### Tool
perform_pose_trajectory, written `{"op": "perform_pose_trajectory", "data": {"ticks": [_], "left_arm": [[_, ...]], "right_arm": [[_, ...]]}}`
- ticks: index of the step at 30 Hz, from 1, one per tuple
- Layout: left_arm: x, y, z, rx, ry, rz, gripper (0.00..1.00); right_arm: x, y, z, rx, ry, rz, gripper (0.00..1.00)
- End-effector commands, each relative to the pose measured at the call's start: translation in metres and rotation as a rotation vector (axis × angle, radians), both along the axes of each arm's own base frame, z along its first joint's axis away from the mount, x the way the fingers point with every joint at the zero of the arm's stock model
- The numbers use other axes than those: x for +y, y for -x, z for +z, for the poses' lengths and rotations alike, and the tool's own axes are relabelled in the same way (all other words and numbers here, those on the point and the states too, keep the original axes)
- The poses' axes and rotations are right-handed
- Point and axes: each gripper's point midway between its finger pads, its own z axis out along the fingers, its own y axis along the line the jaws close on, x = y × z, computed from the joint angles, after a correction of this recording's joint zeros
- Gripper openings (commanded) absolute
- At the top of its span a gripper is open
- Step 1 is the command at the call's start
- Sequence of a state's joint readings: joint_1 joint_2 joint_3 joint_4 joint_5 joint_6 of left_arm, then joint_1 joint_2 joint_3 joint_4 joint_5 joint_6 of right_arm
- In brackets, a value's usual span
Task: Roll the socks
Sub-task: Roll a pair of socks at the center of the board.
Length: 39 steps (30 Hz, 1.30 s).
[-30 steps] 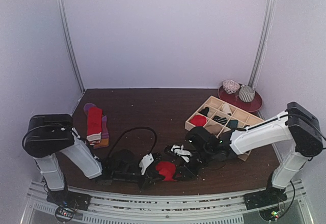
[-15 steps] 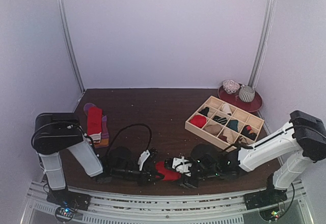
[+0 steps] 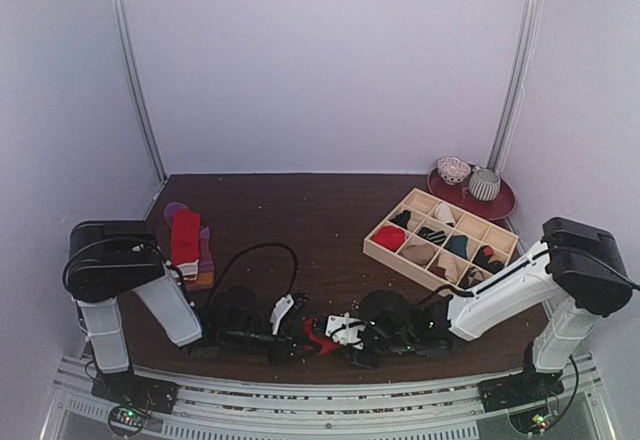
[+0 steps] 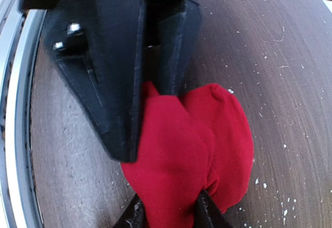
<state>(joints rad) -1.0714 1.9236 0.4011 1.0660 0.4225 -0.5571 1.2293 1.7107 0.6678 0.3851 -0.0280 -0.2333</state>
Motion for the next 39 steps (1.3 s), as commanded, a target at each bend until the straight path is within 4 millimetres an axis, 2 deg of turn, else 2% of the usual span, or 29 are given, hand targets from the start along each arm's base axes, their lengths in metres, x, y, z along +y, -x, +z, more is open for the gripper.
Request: {"op": "perform_pose_trajectory", "data": {"ticks": [1, 3, 6, 11, 15, 19, 26, 30, 33, 39], "left_arm": [[0.055, 0.032, -0.063, 0.133, -0.266, -0.02, 0.32], [0.054, 0.025, -0.045, 0.037, -0.22, -0.015, 0.5], [0.054, 0.012, -0.018, -0.141, -0.179, -0.006, 0.59], [0.047, -0.004, 0.022, -0.479, -0.131, -0.01, 0.61], [0.031, -0.009, 0.044, -0.597, -0.063, -0.008, 0.61], [0.018, -0.002, 0.043, -0.602, -0.016, -0.047, 0.6], [-0.002, 0.034, 0.045, -0.589, 0.04, -0.164, 0.59], [-0.005, 0.038, 0.045, -0.582, 0.045, -0.172, 0.56], [-0.005, 0.037, 0.033, -0.565, 0.014, -0.174, 0.49], [-0.004, 0.039, 0.01, -0.508, -0.04, -0.184, 0.24]], "right_arm": [[-0.013, 0.008, -0.026, 0.082, 0.121, -0.025, 0.24], [-0.017, 0.017, -0.029, 0.148, 0.139, -0.022, 0.22], [-0.02, 0.029, -0.024, 0.26, 0.163, -0.021, 0.22], [-0.02, 0.047, -0.01, 0.43, 0.249, -0.012, 0.23], [-0.027, 0.053, -0.014, 0.558, 0.313, -0.049, 0.24], [-0.026, 0.045, -0.018, 0.629, 0.321, -0.115, 0.24], [-0.014, 0.034, -0.026, 0.718, 0.303, -0.186, 0.24], [-0.015, 0.033, -0.033, 0.746, 0.318, -0.202, 0.24], [-0.016, 0.032, -0.034, 0.753, 0.321, -0.206, 0.24], [-0.02, 0.031, -0.034, 0.76, 0.32, -0.213, 0.24]]}}
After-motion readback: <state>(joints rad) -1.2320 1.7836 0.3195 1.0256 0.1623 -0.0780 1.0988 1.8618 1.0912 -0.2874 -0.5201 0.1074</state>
